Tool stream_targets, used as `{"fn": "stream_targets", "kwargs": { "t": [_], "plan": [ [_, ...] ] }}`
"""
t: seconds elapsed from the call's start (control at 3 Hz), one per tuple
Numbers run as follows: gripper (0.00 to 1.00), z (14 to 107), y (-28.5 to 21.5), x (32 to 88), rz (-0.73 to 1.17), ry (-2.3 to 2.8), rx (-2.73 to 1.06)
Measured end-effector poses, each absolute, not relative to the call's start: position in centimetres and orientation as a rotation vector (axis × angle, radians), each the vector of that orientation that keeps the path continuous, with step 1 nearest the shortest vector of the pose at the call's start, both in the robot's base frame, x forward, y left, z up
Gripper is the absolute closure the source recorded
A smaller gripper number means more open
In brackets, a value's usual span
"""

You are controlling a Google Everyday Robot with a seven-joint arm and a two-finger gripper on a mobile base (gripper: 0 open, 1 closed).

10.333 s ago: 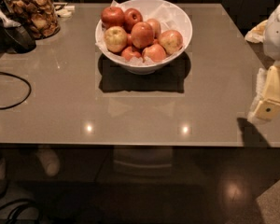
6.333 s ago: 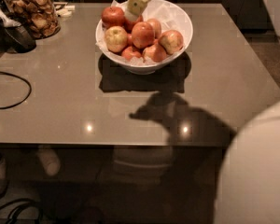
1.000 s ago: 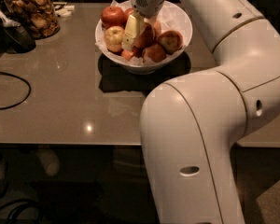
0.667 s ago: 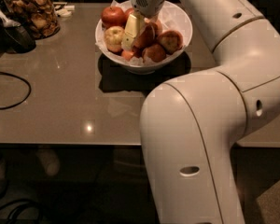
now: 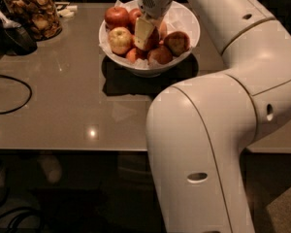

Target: Pick apple from white bowl

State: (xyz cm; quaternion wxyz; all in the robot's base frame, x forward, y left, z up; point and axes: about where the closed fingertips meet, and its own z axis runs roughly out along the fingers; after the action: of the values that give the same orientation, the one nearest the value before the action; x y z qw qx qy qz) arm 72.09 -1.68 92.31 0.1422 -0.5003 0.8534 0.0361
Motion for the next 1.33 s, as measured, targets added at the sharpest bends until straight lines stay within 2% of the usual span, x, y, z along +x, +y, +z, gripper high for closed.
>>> {"fn": "stream_targets", "kwargs": {
  "t": [0.33,0.67,1.33],
  "plan": [
    [0.83,92.3,-1.7,72.1,0.104,2.462,-1.444],
    [1.00,92.3,-1.7,72.1,0.104,2.462,-1.443],
    [1.00,96.6,-1.7,71.2,0.126,2.410,-1.393]
  ]
}}
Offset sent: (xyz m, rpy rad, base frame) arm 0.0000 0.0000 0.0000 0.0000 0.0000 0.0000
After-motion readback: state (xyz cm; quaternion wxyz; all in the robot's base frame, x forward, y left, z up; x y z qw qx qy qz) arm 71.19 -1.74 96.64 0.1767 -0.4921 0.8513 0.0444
